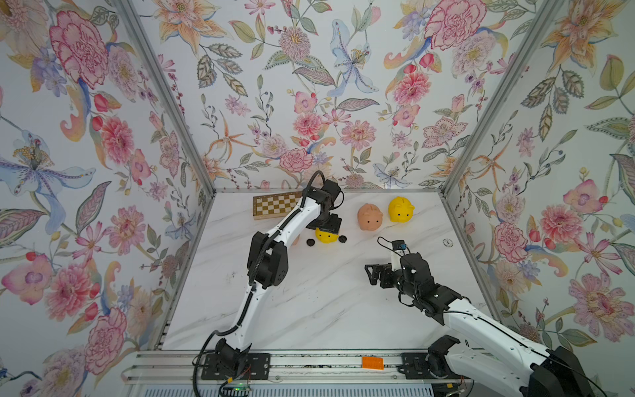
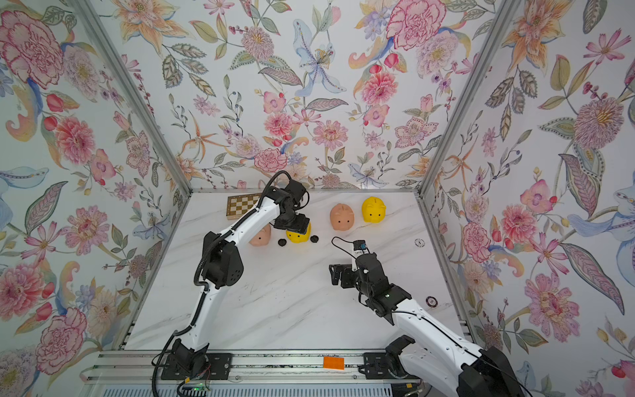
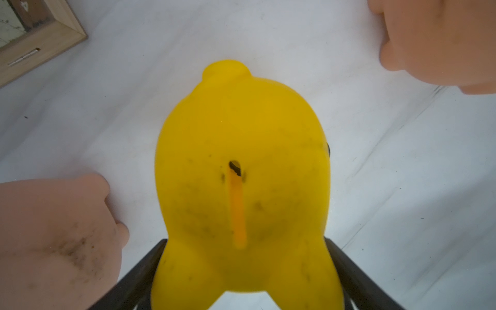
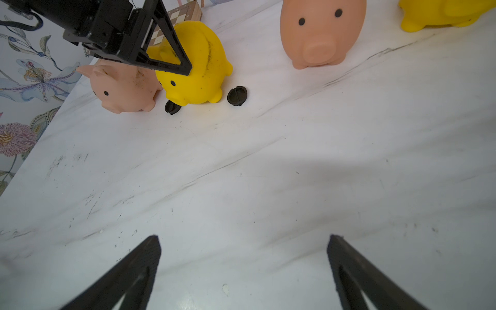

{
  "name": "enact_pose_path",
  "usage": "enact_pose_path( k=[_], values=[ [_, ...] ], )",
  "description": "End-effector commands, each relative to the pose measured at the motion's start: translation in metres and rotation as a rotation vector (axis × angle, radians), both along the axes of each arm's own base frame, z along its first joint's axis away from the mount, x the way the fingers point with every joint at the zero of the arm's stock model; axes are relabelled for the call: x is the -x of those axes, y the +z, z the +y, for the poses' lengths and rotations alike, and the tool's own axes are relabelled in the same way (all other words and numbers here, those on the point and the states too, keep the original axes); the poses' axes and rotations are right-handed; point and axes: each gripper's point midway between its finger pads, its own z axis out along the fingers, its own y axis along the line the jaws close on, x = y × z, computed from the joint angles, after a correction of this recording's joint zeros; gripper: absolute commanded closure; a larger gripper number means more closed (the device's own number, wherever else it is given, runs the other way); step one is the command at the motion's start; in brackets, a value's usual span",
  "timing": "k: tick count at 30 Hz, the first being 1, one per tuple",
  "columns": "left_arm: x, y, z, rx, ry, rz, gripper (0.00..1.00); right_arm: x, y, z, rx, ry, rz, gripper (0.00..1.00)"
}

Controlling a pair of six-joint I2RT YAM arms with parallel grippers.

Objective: Open piggy banks
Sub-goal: Place the piggy bank at the center of the board.

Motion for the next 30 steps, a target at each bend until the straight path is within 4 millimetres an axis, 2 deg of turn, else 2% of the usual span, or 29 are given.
enact_pose_path(
  k=[1, 5, 11, 14, 21, 27, 30],
  values=[
    [-0.002, 0.003, 0.000, -0.009, -0.011, -0.010, 0.31, 0.003, -0.003, -0.002, 0.011, 0.010, 0.005, 0.01],
    [-0.002, 0.005, -0.001, -0.008, -0.013, -0.013, 0.21, 0.001, -0.001, 0.000, 0.007, 0.017, 0.003, 0.01],
    [-0.004, 0.012, -0.003, 0.008, -0.014, -0.029, 0.11, 0.000, 0.001, 0.004, 0.000, 0.029, 0.006, 0.01],
    [-0.006, 0.014, -0.003, 0.012, -0.011, -0.037, 0.01, 0.000, 0.001, 0.006, -0.002, 0.036, 0.011, 0.01],
    [-0.008, 0.024, -0.002, 0.021, -0.006, -0.062, 0.01, -0.001, 0.004, 0.008, -0.007, 0.041, 0.013, 0.01],
    [-0.007, 0.056, 0.001, 0.057, -0.005, -0.119, 0.01, -0.011, 0.015, 0.008, 0.016, 0.027, -0.004, 0.01],
    [-0.004, 0.075, 0.006, 0.080, 0.000, -0.156, 0.01, -0.025, 0.022, 0.001, 0.053, -0.005, -0.004, 0.01]
  ],
)
